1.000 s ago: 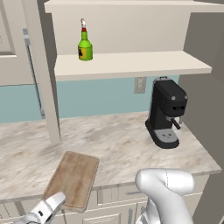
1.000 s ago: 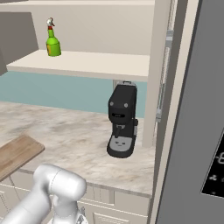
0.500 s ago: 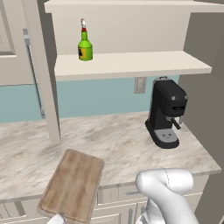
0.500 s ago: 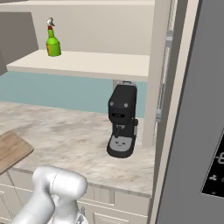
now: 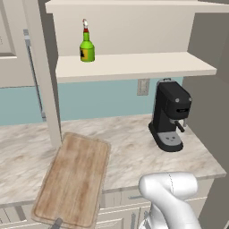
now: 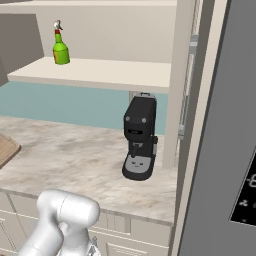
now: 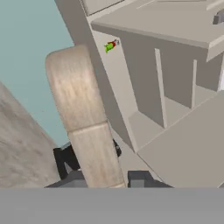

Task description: Move the cutting board and knife to the sink. Then move spray from the cabinet to the counter.

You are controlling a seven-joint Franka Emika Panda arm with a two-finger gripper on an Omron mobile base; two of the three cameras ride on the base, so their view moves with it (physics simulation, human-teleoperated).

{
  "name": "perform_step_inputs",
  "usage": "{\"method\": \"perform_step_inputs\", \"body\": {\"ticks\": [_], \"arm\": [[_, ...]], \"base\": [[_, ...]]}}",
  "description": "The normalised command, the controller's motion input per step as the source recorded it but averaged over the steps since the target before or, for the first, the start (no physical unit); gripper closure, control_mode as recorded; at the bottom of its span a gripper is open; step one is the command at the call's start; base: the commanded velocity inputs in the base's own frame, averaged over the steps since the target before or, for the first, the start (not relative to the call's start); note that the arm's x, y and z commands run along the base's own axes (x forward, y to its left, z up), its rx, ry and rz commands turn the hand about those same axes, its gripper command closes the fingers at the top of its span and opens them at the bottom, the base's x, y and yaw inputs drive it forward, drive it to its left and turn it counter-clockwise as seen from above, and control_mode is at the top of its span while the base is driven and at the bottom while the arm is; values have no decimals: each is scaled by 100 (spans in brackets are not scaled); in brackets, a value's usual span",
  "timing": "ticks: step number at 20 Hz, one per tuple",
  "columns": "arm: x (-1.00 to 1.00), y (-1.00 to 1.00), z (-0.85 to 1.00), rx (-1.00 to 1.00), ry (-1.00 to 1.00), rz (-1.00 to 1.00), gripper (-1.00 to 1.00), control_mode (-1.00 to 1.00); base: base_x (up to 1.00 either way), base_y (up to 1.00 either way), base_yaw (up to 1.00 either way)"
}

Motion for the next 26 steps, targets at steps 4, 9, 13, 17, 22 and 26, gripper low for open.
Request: {"method": "perform_step_inputs", "body": {"ticks": [4,9,13,17,22,26], "arm": [[-34,-47,26,-3,-5,-8,100,-100],[-27,-54,20,0,-1,-10,100,-100],[-5,-24,21,0,0,-6,100,-100],[0,-1,0,0,0,0,100,-100],[0,0,0,0,0,0,100,-100],[-27,-3,0,0,-4,-4,100,-100]], "base": [[0,0,0],[0,0,0],[0,0,0],[0,0,0],[0,0,0],[0,0,0]]}}
